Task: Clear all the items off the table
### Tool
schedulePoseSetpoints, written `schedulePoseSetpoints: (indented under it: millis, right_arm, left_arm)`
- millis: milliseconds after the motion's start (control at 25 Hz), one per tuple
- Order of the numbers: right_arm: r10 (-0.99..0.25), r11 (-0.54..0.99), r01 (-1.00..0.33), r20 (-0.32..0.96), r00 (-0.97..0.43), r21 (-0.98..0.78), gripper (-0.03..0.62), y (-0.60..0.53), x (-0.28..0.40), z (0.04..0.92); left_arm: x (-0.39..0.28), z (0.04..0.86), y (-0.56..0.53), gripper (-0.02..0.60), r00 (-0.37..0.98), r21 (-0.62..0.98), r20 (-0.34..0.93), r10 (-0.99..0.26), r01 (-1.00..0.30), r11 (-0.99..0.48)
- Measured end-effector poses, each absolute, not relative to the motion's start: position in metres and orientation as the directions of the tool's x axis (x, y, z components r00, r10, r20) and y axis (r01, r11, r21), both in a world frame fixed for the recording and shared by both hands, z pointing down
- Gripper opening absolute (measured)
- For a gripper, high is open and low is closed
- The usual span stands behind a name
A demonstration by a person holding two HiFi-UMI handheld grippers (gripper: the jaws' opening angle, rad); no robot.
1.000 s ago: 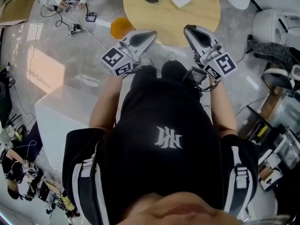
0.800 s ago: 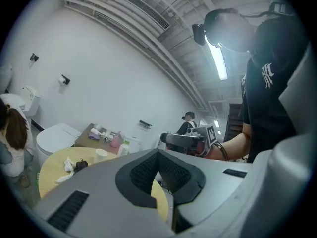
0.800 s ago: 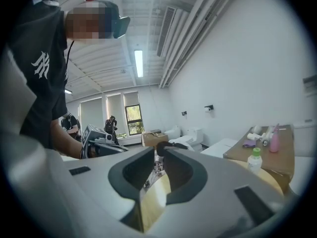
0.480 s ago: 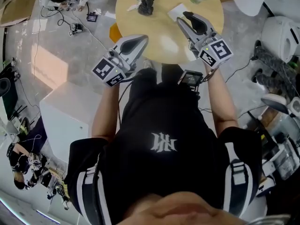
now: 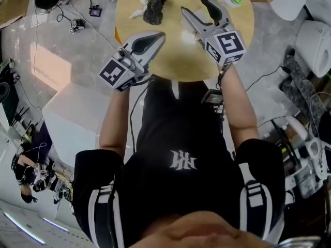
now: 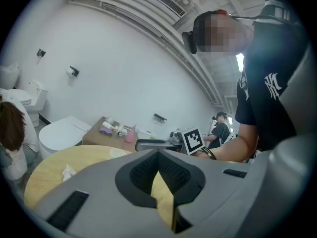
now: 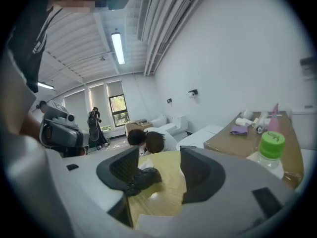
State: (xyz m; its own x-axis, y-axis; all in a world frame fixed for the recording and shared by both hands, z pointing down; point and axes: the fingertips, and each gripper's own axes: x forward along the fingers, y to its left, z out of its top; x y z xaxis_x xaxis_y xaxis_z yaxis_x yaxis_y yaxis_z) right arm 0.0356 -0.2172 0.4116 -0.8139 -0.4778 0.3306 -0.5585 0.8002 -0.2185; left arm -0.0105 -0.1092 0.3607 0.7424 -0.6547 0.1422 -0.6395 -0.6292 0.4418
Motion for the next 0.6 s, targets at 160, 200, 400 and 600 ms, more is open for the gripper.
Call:
schedulePoseSetpoints:
  millis: [160,200,400,600]
  right_arm:
    - [-0.527,0.758,-0.619,0.365,-0.767,-0.206,0.351,-0.238,0.029,0.428]
    - [-0.535,0.751,-0.63,0.376,-0.756,-0.198,0.36,-0.242,0.028,0.433]
    - [-0.582,0.708,-0.686,0.414,-0.7,-0.165,0.413,-0.262,0.026,0.452]
    - [-0.607,0.684,-0.717,0.439,-0.662,-0.135,0.48,-0.277,0.025,0.463]
  left_arm:
    - [-0.008,0.371,-0.12,0.012,0.742,0.462,0.144,-0.655,-0.635,-0.619]
    - [-0.008,0.374,-0.122,0.012,0.743,0.463,0.145,-0.653,-0.634,-0.619]
    - [-0.006,0.386,-0.127,0.012,0.75,0.473,0.144,-0.645,-0.625,-0.621]
    - [-0.007,0.395,-0.131,0.012,0.756,0.486,0.153,-0.637,-0.618,-0.618]
